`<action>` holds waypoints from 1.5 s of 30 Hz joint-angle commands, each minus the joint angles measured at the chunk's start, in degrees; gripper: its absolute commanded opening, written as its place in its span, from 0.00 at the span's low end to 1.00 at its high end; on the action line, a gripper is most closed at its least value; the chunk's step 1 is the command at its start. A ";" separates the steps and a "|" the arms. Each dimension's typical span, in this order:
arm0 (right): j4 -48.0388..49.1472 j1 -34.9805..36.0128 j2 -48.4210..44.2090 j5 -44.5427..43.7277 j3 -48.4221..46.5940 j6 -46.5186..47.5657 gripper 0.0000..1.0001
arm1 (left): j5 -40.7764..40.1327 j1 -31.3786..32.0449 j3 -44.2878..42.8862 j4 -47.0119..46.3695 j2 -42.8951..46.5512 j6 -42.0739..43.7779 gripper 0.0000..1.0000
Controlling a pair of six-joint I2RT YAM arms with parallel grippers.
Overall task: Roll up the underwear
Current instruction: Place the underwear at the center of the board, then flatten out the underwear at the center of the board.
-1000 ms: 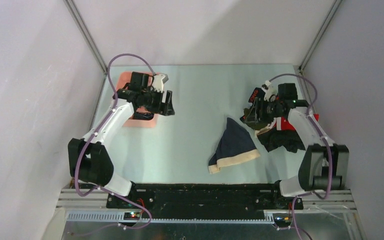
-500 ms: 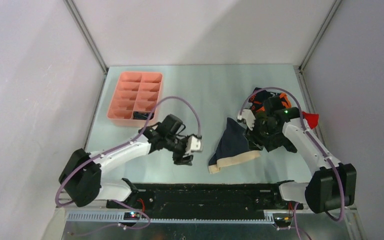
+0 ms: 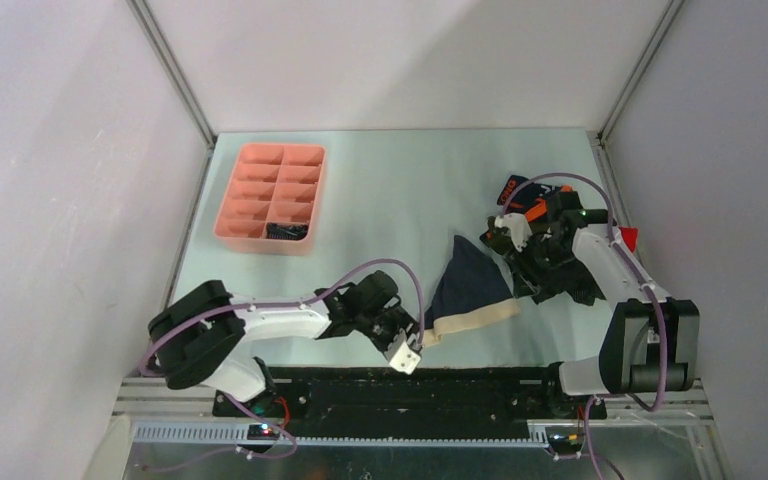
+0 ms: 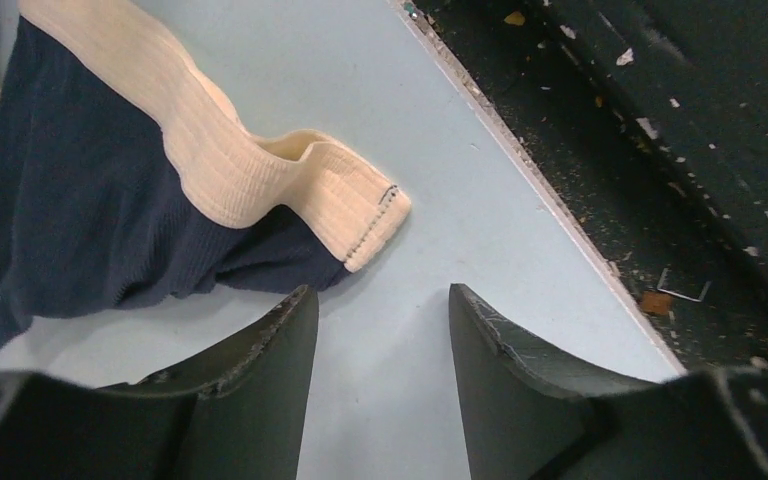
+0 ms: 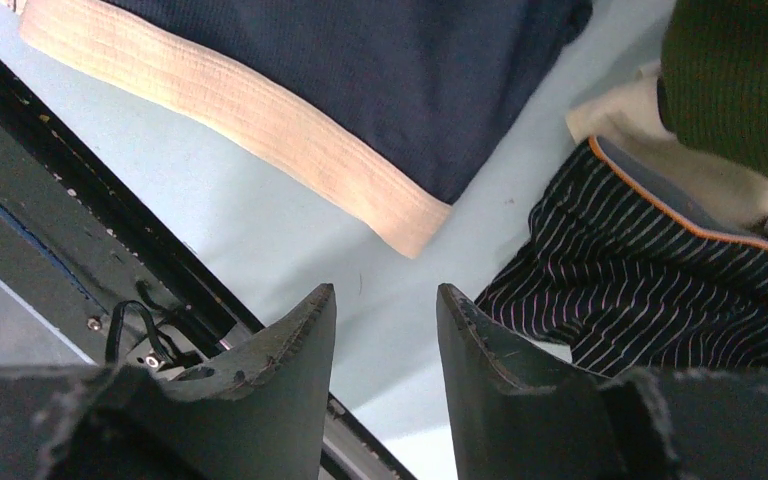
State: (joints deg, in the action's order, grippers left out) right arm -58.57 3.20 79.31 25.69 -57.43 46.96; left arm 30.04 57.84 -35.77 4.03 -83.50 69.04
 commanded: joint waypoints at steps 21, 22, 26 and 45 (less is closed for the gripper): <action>-1.00 -0.97 12.94 -1.67 -0.75 -11.15 0.54 | -2.83 5.26 -8.67 16.01 -12.37 21.18 0.18; -0.18 -0.90 13.74 -2.09 -0.75 -12.04 0.54 | -3.07 5.26 -8.60 16.18 -12.16 21.00 0.13; 2.19 -0.70 16.56 -4.05 -0.71 -14.51 0.51 | -3.83 5.26 -7.76 15.93 -11.32 19.77 0.03; -3.55 -1.45 18.54 5.95 -3.91 -16.96 0.00 | -6.69 -0.82 -5.81 9.72 0.57 0.36 0.00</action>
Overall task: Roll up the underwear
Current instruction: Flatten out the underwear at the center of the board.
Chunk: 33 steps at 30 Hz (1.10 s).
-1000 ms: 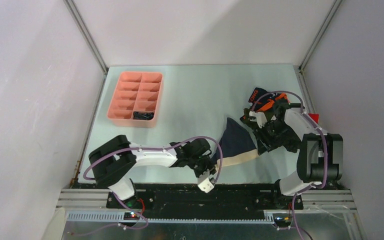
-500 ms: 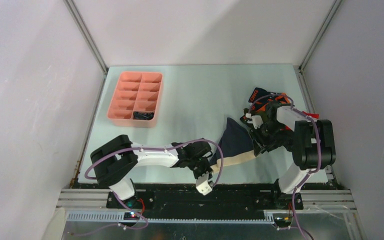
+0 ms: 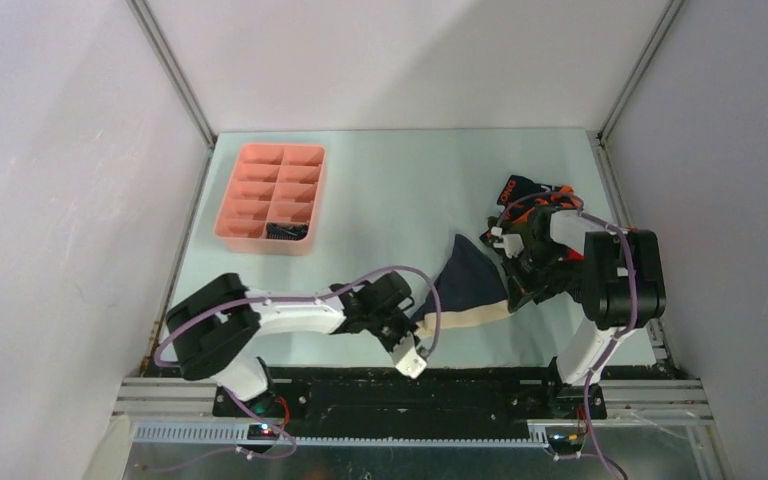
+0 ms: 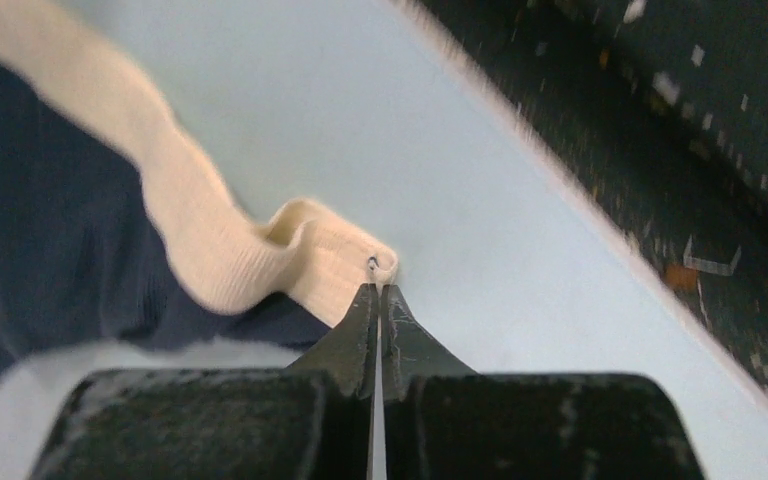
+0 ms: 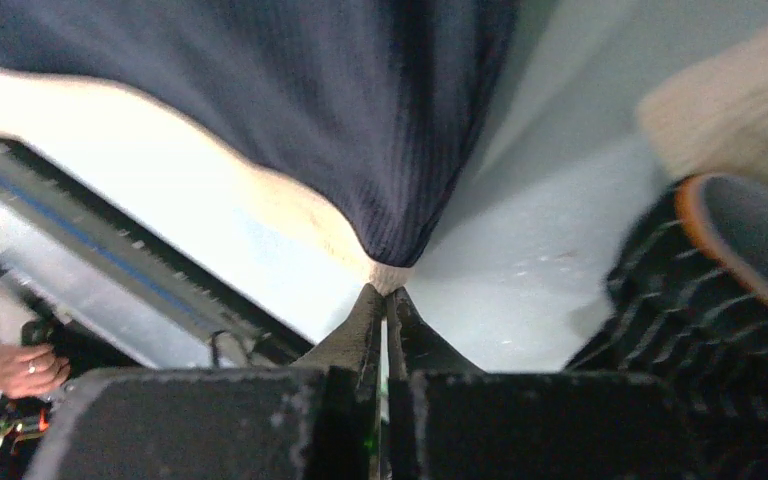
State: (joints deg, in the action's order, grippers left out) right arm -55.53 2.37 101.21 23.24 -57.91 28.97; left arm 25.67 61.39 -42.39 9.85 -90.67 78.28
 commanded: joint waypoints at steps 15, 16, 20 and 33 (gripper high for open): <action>-35.77 -1.55 -20.58 36.29 -21.73 8.48 0.00 | -1.28 -13.75 -10.13 30.18 37.82 -28.83 0.00; -36.00 -0.73 -21.97 36.10 -22.16 8.21 0.00 | -1.93 -13.82 -10.86 30.91 38.54 -29.34 0.00; -36.23 3.21 -29.03 36.73 -22.90 7.71 0.00 | -2.41 -13.82 -12.72 35.34 43.17 -30.85 0.00; -14.36 8.00 -45.87 39.07 -9.28 -21.32 0.00 | 3.37 -13.11 -19.14 44.25 45.91 -40.65 0.00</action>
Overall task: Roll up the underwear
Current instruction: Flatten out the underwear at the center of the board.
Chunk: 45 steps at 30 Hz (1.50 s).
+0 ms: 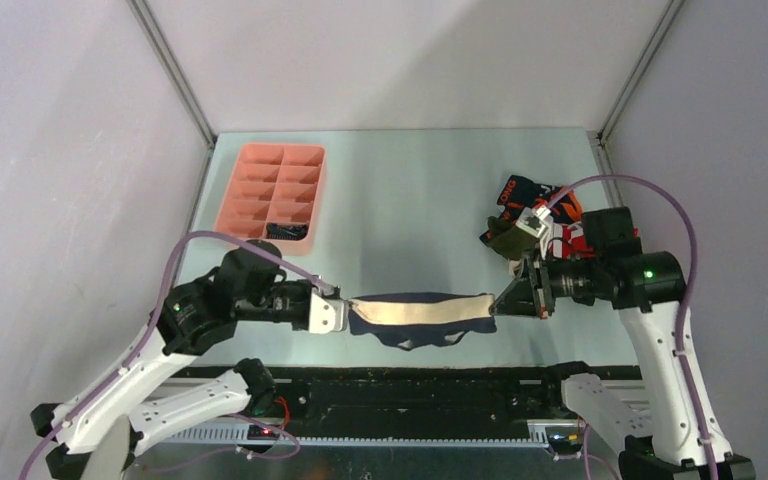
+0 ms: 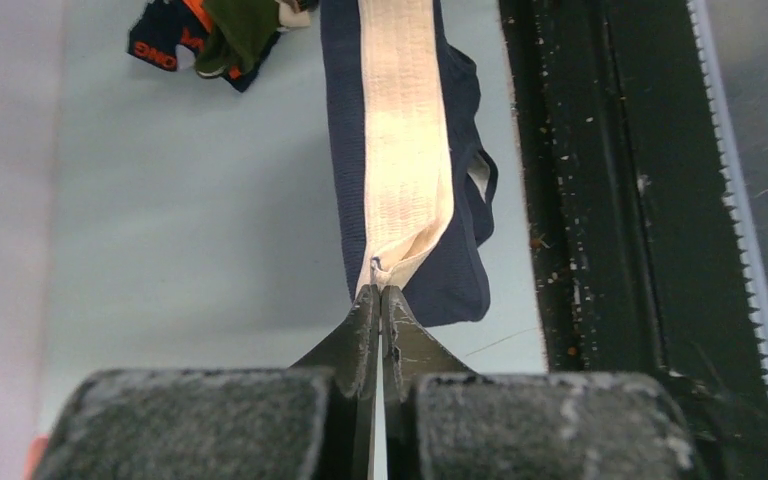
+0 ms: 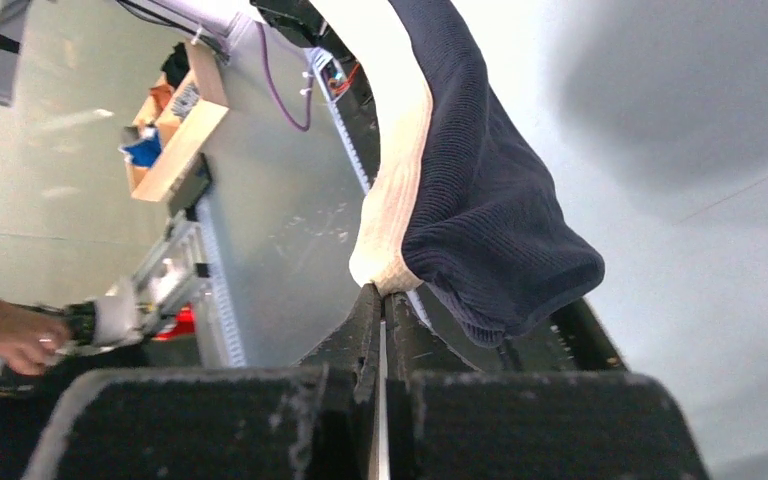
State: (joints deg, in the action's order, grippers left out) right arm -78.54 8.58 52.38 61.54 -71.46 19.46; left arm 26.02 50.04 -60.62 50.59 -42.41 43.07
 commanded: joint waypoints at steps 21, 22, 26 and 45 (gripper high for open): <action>62.66 -5.73 60.53 7.35 -7.67 -51.63 0.94 | -10.55 -32.94 -2.92 -37.82 -46.26 -39.67 0.52; 57.46 -6.11 61.38 6.05 -13.16 -49.48 0.96 | -11.30 -33.45 -3.67 -39.35 -46.77 -41.10 0.58; 42.52 -6.81 58.87 -2.31 -20.25 -29.20 0.99 | -13.28 -34.03 -6.91 -38.30 -45.81 -41.61 0.63; 33.22 2.14 32.54 -21.91 -0.44 -9.36 0.70 | -4.09 -34.19 3.92 -30.64 -47.08 -52.38 0.68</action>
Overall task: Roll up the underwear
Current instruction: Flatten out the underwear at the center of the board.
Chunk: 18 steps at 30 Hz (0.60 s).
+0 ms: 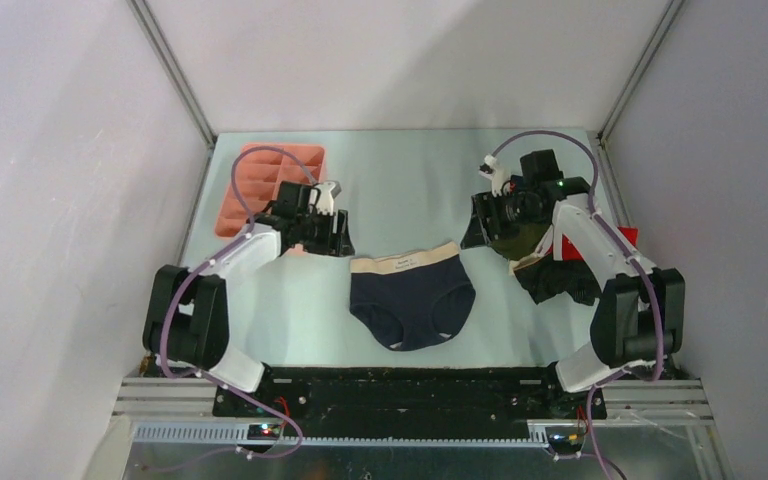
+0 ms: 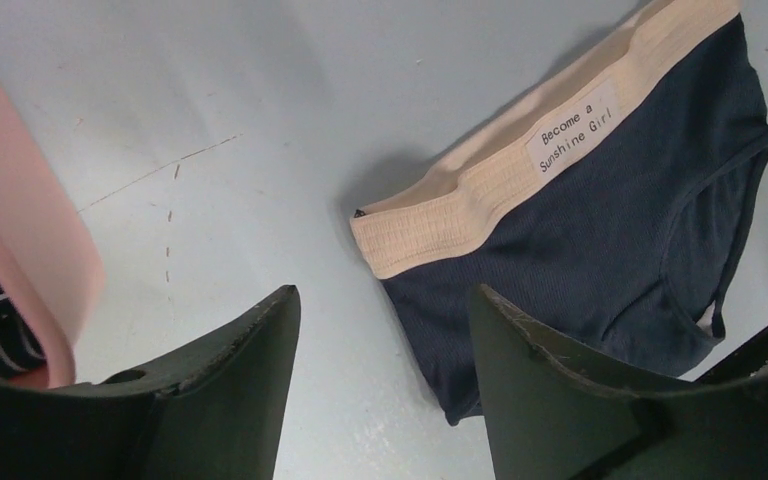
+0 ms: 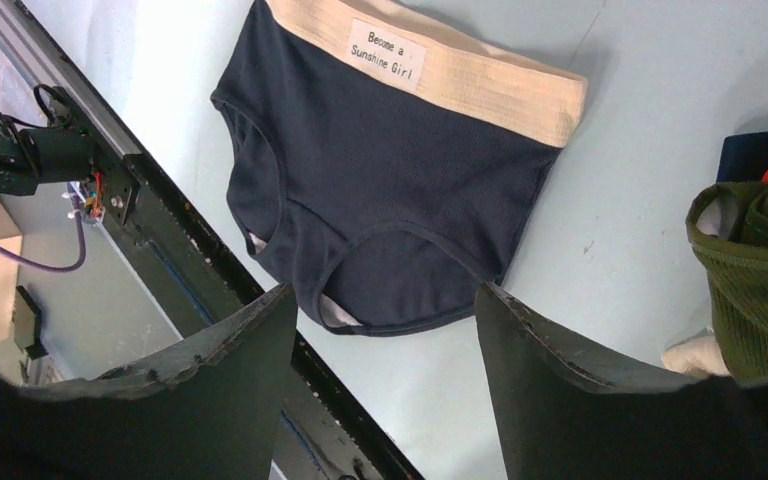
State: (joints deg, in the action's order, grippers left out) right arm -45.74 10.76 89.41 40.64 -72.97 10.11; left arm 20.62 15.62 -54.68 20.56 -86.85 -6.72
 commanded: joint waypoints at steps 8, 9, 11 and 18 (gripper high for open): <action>0.69 -0.16 -6.57 -1.10 3.42 -0.03 0.69 | -0.35 0.83 -2.20 -2.50 -7.96 -2.86 0.52; 0.61 -0.14 -6.72 -1.09 3.48 0.07 0.69 | -0.29 0.91 -2.39 -2.75 -8.90 -2.81 0.51; 0.64 -0.17 -7.19 -1.04 3.65 0.14 0.69 | 0.56 1.25 -3.50 -2.48 -11.02 -2.57 0.50; 0.13 -0.25 -8.87 -1.41 4.83 1.13 0.69 | 2.35 2.61 -5.47 -2.39 -14.80 -1.39 0.42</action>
State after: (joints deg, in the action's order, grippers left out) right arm -45.63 10.66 83.31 39.66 -68.53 10.17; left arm 21.56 17.17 -57.74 19.38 -100.77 -8.58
